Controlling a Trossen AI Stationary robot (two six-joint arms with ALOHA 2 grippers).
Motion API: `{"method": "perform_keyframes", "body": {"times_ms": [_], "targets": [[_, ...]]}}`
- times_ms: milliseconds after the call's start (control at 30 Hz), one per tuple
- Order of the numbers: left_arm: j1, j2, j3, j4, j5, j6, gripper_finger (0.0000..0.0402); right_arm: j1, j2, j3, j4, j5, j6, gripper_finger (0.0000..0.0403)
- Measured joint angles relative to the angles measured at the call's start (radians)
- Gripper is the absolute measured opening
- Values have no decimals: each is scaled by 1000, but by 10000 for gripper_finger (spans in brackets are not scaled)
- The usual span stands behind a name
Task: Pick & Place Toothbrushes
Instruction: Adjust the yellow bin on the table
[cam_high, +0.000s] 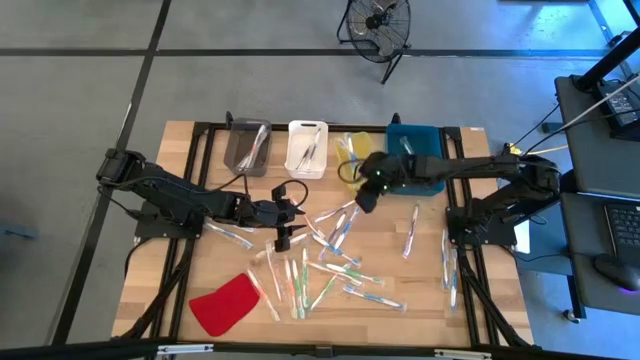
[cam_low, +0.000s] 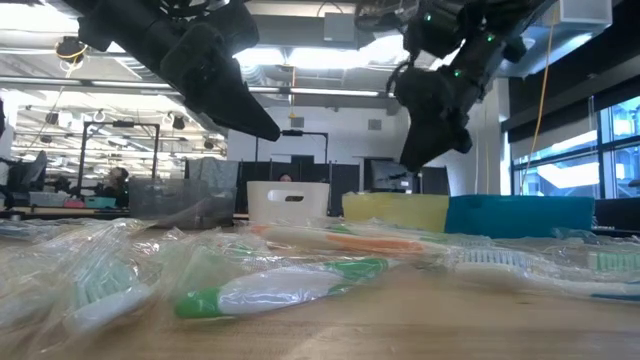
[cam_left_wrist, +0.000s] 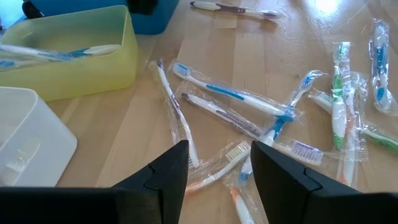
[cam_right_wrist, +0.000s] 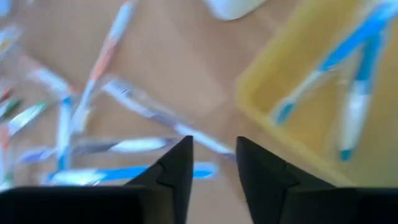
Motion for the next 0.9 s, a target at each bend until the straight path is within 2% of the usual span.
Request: {"method": "perform_keyframes", "body": {"times_ms": [233, 333, 600, 900], "targets": [[0, 0, 0, 0, 0, -9, 168, 102, 44, 0, 4, 85, -2, 11], [0, 0, 0, 0, 0, -9, 168, 115, 66, 0, 13, 130, 4, 12], [0, 0, 0, 0, 0, -10, 168, 105, 156, 0, 91, 155, -3, 6], [0, 0, 0, 2, 0, -10, 168, 47, 191, 0, 154, 191, 16, 5]]}}
